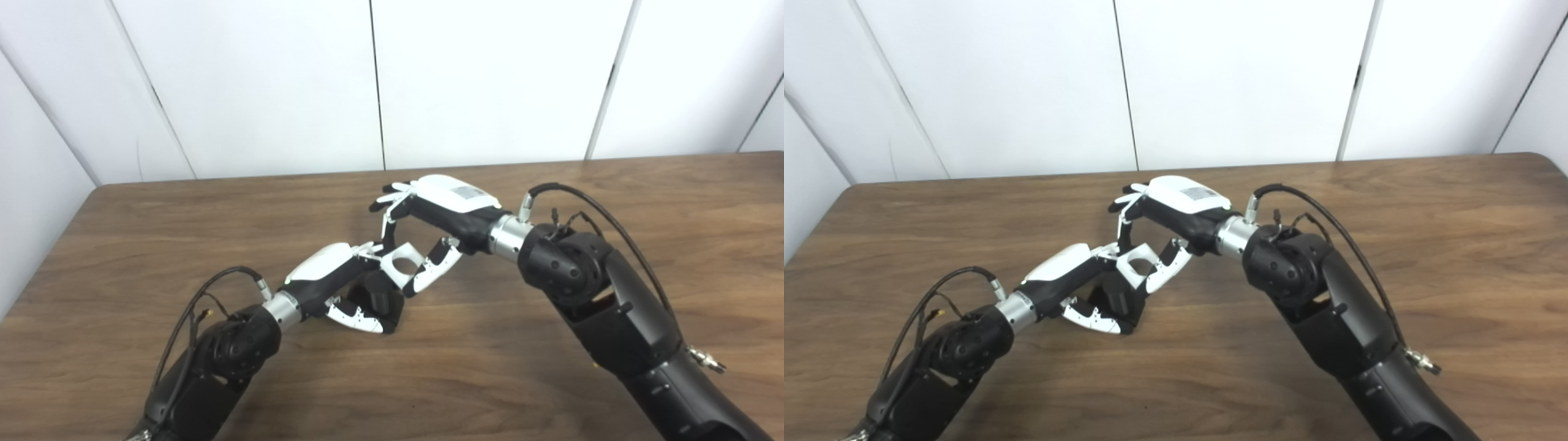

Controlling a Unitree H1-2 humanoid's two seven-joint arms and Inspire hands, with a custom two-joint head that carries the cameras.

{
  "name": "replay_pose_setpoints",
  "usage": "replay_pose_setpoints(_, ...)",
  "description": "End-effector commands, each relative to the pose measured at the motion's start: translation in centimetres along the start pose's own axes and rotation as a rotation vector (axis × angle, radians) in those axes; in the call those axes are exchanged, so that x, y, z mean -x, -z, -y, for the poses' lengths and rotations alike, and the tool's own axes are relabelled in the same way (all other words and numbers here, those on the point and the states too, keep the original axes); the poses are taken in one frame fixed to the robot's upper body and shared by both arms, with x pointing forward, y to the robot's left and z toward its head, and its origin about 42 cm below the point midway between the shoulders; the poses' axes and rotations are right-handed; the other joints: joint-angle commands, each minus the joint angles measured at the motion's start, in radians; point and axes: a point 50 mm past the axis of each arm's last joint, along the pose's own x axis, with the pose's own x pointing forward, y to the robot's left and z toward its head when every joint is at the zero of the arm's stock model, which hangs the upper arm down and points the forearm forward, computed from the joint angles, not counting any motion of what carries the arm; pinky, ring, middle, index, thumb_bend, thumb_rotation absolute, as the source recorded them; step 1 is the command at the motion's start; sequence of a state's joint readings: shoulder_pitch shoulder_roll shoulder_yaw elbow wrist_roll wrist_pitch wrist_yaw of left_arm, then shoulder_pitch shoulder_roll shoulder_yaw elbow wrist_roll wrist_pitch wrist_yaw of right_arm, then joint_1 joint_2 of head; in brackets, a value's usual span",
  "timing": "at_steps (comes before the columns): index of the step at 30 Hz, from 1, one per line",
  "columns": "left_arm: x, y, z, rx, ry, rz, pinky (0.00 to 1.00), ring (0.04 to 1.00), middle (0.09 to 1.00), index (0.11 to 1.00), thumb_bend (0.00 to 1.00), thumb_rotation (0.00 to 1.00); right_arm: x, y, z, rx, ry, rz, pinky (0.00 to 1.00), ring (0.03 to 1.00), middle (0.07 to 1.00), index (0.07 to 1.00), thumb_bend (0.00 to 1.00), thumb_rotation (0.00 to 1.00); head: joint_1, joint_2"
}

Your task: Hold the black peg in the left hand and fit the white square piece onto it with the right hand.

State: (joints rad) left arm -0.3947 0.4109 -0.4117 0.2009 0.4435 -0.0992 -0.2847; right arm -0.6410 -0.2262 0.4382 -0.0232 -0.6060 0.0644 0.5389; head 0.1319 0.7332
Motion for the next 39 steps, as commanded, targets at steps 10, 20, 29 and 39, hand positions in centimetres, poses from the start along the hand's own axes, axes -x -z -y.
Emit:
replay_pose_setpoints(10, 2.9, 4.6, 3.4, -0.003, 0.155, -0.242, 0.97, 0.996, 0.964, 0.625, 0.83, 0.16, -2.1, -2.7, 1.7, 0.001, 0.056, 0.073, 1.00, 0.979, 0.875, 0.480, 0.52, 0.14, 0.007, 0.009)
replay_pose_setpoints(20, 3.0, 4.5, 3.6, 0.001, 0.163, -0.242, 0.98, 1.000, 0.966, 0.626, 0.83, 0.17, -2.5, -3.1, 1.0, -0.005, 0.045, 0.089, 1.00, 0.973, 0.871, 0.480, 0.52, 0.14, 0.013, 0.017)
replay_pose_setpoints(29, 3.3, 4.2, 3.5, -0.001, 0.161, -0.240, 0.97, 0.996, 0.963, 0.627, 0.84, 0.17, -2.7, -2.7, 0.3, -0.012, 0.026, 0.081, 1.00, 0.968, 0.872, 0.481, 0.52, 0.14, 0.016, 0.024)
replay_pose_setpoints(39, 3.2, 3.7, 3.8, 0.003, 0.171, -0.233, 0.98, 1.000, 0.972, 0.627, 0.83, 0.15, -3.1, -1.9, -1.0, -0.034, -0.004, 0.051, 1.00, 0.972, 0.874, 0.481, 0.52, 0.14, 0.025, 0.026)
